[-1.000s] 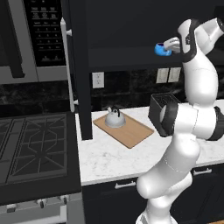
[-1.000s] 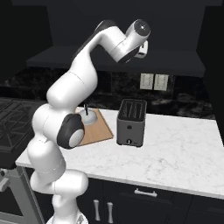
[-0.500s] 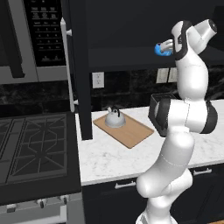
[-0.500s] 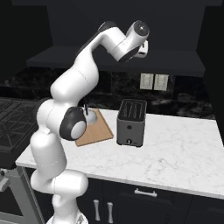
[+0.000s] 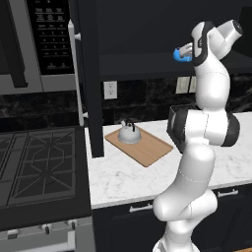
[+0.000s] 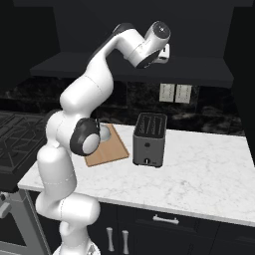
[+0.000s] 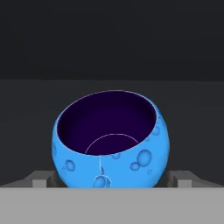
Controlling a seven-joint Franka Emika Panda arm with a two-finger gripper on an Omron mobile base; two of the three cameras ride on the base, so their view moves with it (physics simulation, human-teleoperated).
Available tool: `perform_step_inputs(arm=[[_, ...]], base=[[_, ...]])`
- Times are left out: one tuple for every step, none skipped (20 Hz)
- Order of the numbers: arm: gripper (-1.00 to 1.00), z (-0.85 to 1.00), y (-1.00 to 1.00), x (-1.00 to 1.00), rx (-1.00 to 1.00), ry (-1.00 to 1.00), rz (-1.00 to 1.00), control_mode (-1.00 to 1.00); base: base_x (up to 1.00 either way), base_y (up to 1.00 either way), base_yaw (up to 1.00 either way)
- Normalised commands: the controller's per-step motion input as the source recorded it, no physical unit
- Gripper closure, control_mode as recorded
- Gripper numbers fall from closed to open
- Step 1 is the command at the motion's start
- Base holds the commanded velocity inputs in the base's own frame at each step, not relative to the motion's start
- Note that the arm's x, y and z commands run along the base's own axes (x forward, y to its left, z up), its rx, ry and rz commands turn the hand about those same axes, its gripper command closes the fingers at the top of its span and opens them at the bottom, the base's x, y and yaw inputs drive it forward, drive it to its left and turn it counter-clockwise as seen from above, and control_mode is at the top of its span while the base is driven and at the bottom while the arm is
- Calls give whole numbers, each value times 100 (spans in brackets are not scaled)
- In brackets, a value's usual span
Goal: Pick the kettle from the counter and place it on the tray. Then pick the mug from the cabinet and place it on the tray. Then close the cabinet doors.
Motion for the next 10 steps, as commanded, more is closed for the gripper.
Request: perform_step_inputs(arm=[[-100, 0, 0, 0, -3, -5, 0, -100], [-100, 0, 0, 0, -3, -4, 0, -100], [-100, 0, 0, 0, -3, -4, 0, -100], [-100, 0, 0, 0, -3, -3, 0, -100], [-100, -2, 0, 0, -3, -3, 0, -100], [-100, -3, 0, 0, -4, -3, 0, -100], [-100, -5, 0, 0, -4, -4, 0, -100], [-100, -10, 0, 0, -4, -2, 0, -100], [-100, -11, 0, 0, -5, -1, 0, -100], [-100, -13, 0, 0, -5, 0, 0, -100]], base=[[0, 0, 0], [0, 0, 0], [0, 0, 0], [0, 0, 0], [0, 0, 0], [0, 0, 0], [0, 0, 0], [0, 0, 0], [0, 0, 0], [0, 0, 0]])
